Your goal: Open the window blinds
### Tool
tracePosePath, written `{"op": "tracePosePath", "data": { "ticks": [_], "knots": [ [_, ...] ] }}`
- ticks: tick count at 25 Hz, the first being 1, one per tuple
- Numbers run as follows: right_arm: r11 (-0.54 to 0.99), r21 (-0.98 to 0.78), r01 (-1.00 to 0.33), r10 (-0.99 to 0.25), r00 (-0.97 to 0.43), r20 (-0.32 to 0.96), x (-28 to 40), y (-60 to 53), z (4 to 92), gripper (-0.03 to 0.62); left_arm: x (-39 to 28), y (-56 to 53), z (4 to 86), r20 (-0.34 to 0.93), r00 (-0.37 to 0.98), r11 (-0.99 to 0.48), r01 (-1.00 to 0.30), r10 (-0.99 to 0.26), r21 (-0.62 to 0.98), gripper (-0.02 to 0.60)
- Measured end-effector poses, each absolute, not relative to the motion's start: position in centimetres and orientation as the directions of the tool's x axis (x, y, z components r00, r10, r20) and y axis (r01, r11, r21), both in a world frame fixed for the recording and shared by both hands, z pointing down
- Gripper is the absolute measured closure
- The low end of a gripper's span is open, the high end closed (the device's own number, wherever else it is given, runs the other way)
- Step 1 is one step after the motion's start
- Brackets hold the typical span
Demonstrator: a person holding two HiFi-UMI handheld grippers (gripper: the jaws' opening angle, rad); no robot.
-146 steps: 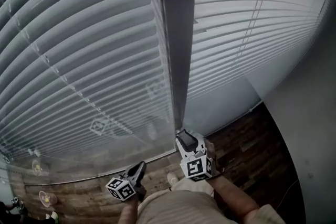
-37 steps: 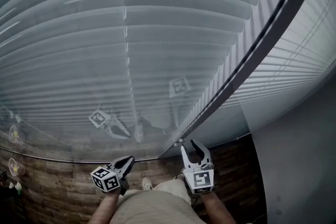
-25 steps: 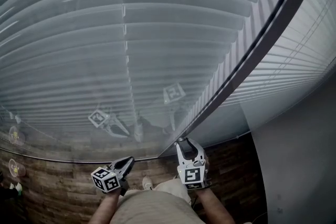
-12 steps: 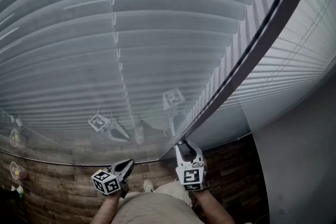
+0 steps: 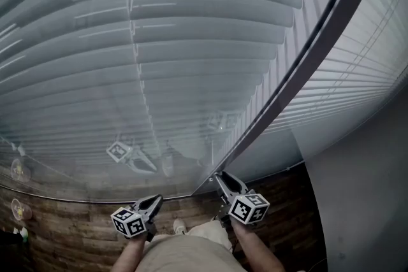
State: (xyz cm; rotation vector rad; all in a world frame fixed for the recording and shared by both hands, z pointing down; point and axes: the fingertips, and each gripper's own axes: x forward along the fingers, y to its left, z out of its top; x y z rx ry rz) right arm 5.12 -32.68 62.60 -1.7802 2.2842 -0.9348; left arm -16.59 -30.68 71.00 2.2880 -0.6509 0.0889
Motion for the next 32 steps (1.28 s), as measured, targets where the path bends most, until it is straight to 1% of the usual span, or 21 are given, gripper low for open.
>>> {"op": "tracePosePath", "data": {
  "ticks": [4,8,10,12,13,14,15,16,17,18,19,20,21,24,27,29,32],
  "knots": [
    [0.105,-0.728,-0.678,-0.900,-0.376,0.220,5.5,-32.7,62.9,0.467,-16.7,-30.5,71.2,0.251,0.870,-0.595,-0.477,-0.425,0.646,0.569],
    [0.128,-0.858,-0.497,-0.896,-0.429,0.115,5.7,-33.0,62.7,0.467,-16.7,-30.3,71.3,0.254,0.870,-0.594,-0.478,-0.423,0.647,0.569],
    [0.162,-0.876,-0.455,-0.895,-0.441,0.064,5.6,-33.2,61.7,0.467,-16.7,-30.1,70.8,0.255,0.870,-0.593,-0.478,-0.422,0.648,0.569],
    [0.176,-0.863,-0.473,-0.904,-0.424,0.047,5.5,-33.1,60.5,0.467,-16.5,-30.0,69.9,0.254,0.871,-0.594,-0.476,-0.421,0.648,0.569],
    [0.187,-0.833,-0.521,-0.911,-0.410,0.052,5.5,-32.9,60.2,0.461,-16.4,-30.0,69.7,0.254,0.871,-0.594,-0.476,-0.420,0.649,0.569],
    [0.199,-0.771,-0.605,-0.917,-0.393,0.072,5.4,-32.7,60.1,0.404,-16.4,-29.9,69.6,0.254,0.871,-0.594,-0.476,-0.420,0.649,0.569],
    [0.207,-0.663,-0.720,-0.923,-0.369,0.112,5.3,-32.4,60.3,0.357,-16.4,-29.8,69.8,0.255,0.871,-0.594,-0.476,-0.420,0.649,0.569],
    [0.209,-0.508,-0.836,-0.930,-0.330,0.161,5.2,-32.2,60.4,0.355,-16.5,-29.8,70.0,0.256,0.870,-0.593,-0.478,-0.422,0.648,0.569],
    [0.204,-0.326,-0.923,-0.939,-0.279,0.201,5.1,-32.0,60.4,0.355,-16.6,-29.8,70.3,0.257,0.869,-0.592,-0.480,-0.423,0.648,0.569],
    [0.196,-0.151,-0.969,-0.948,-0.227,0.224,4.9,-31.8,60.3,0.356,-16.6,-29.8,70.5,0.258,0.868,-0.590,-0.481,-0.425,0.648,0.569],
    [0.188,-0.007,-0.982,-0.955,-0.184,0.233,4.8,-31.7,60.2,0.356,-16.6,-29.8,70.7,0.259,0.867,-0.590,-0.482,-0.425,0.648,0.569],
    [0.182,0.095,-0.979,-0.959,-0.156,0.236,4.6,-31.7,60.3,0.358,-16.6,-29.8,71.0,0.260,0.867,-0.590,-0.483,-0.424,0.648,0.569],
    [0.179,0.160,-0.971,-0.961,-0.138,0.238,4.4,-31.7,60.4,0.363,-16.6,-29.7,71.2,0.261,0.868,-0.590,-0.483,-0.423,0.647,0.569],
    [0.176,0.241,-0.954,-0.964,-0.117,0.238,4.0,-31.8,60.2,0.432,-16.4,-29.7,71.0,0.262,0.869,-0.593,-0.481,-0.419,0.646,0.569],
    [0.194,0.287,-0.938,-0.961,-0.124,0.247,3.5,-32.0,59.6,0.450,-16.1,-29.7,70.0,0.260,0.872,-0.597,-0.476,-0.415,0.646,0.569],
    [0.204,0.307,-0.929,-0.957,-0.124,0.262,3.4,-32.1,59.8,0.450,-16.0,-29.7,69.8,0.259,0.873,-0.599,-0.474,-0.413,0.645,0.569],
    [0.199,0.297,-0.934,-0.958,-0.121,0.261,3.2,-32.2,60.7,0.459,-16.2,-29.7,70.5,0.261,0.873,-0.599,-0.475,-0.411,0.644,0.569]
  ]
}}
